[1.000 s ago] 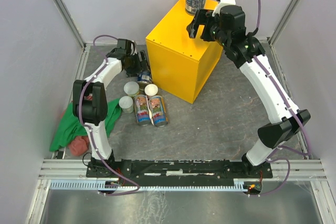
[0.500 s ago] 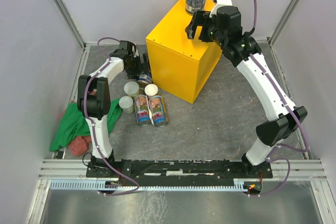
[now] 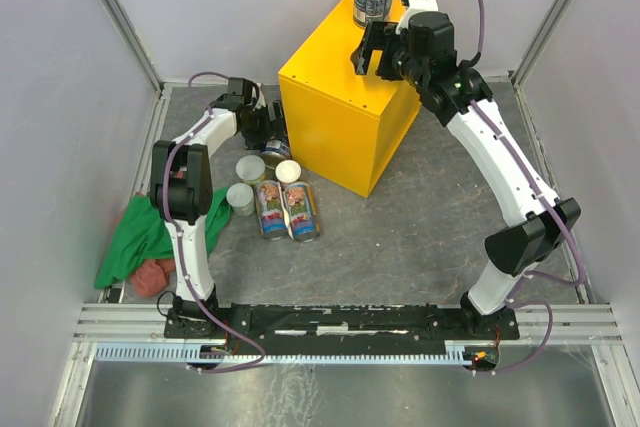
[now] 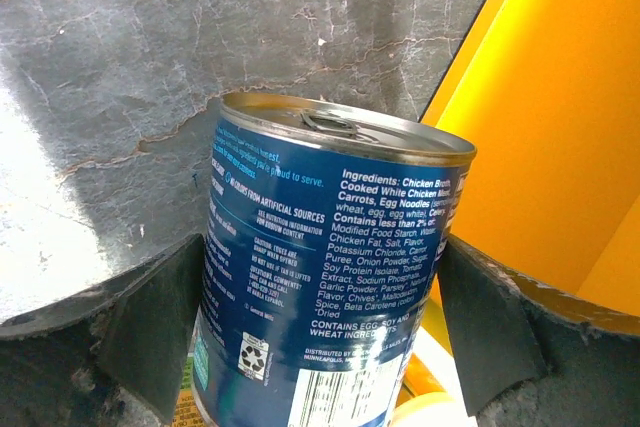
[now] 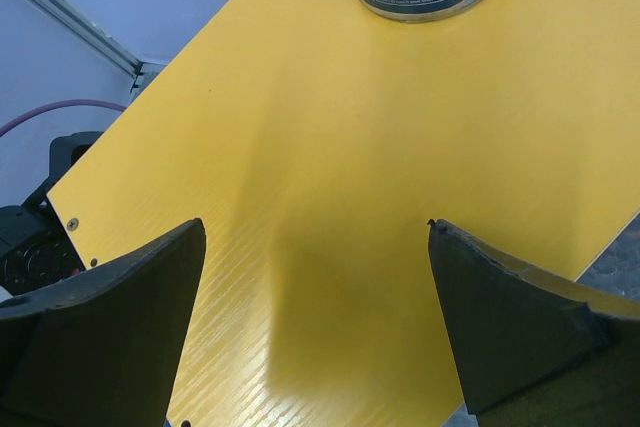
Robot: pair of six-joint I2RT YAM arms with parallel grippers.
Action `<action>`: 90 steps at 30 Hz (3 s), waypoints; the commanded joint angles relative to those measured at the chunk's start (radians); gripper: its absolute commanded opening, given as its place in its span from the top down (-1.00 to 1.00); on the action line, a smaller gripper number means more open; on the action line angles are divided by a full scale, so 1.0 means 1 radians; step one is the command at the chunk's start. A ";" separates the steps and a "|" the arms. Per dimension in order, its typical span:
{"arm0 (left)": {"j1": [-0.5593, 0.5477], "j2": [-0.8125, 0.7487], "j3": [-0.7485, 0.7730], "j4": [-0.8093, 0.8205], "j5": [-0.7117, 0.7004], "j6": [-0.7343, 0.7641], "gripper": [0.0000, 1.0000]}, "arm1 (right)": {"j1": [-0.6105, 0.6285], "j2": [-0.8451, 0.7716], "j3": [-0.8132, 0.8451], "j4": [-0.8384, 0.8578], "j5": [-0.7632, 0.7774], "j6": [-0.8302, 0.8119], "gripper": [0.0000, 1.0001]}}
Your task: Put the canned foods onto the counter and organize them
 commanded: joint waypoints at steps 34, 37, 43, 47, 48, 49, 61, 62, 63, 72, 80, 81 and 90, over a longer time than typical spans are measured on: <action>0.054 -0.336 -0.249 0.388 -0.208 -0.130 0.95 | 0.005 0.010 0.082 0.025 -0.009 0.013 -0.98; 0.056 -0.373 -0.268 0.425 -0.212 -0.139 0.95 | 0.008 0.012 0.085 0.022 -0.011 0.013 -0.98; 0.055 -0.419 -0.278 0.461 -0.215 -0.145 0.95 | 0.010 0.005 0.078 0.022 -0.013 0.012 -0.98; 0.056 -0.445 -0.289 0.477 -0.230 -0.149 0.95 | 0.010 -0.005 0.069 0.023 -0.010 0.007 -0.98; 0.056 -0.452 -0.289 0.479 -0.235 -0.149 0.95 | 0.011 -0.007 0.068 0.024 -0.010 0.005 -0.99; 0.055 -0.460 -0.289 0.480 -0.242 -0.150 0.95 | 0.010 -0.008 0.068 0.024 -0.009 0.004 -0.99; 0.055 -0.549 -0.259 0.493 -0.310 -0.152 0.95 | 0.011 -0.013 0.077 0.032 -0.011 0.000 -0.98; 0.055 -0.556 -0.253 0.494 -0.313 -0.153 0.95 | 0.010 -0.013 0.076 0.034 -0.011 0.001 -0.99; 0.055 -0.562 -0.247 0.493 -0.316 -0.154 0.95 | 0.010 -0.012 0.076 0.035 -0.012 0.003 -0.99; 0.054 -0.631 -0.191 0.497 -0.351 -0.168 0.95 | 0.012 -0.004 0.078 0.050 -0.023 0.016 -0.98; 0.038 -0.683 -0.134 0.510 -0.370 -0.182 0.95 | 0.022 -0.001 0.085 0.046 -0.026 0.017 -0.98; 0.035 -0.689 -0.126 0.512 -0.375 -0.181 0.95 | 0.023 -0.003 0.084 0.046 -0.026 0.016 -0.99; 0.002 -0.704 -0.041 0.525 -0.381 -0.177 0.95 | 0.025 -0.018 0.077 0.039 -0.018 0.008 -0.99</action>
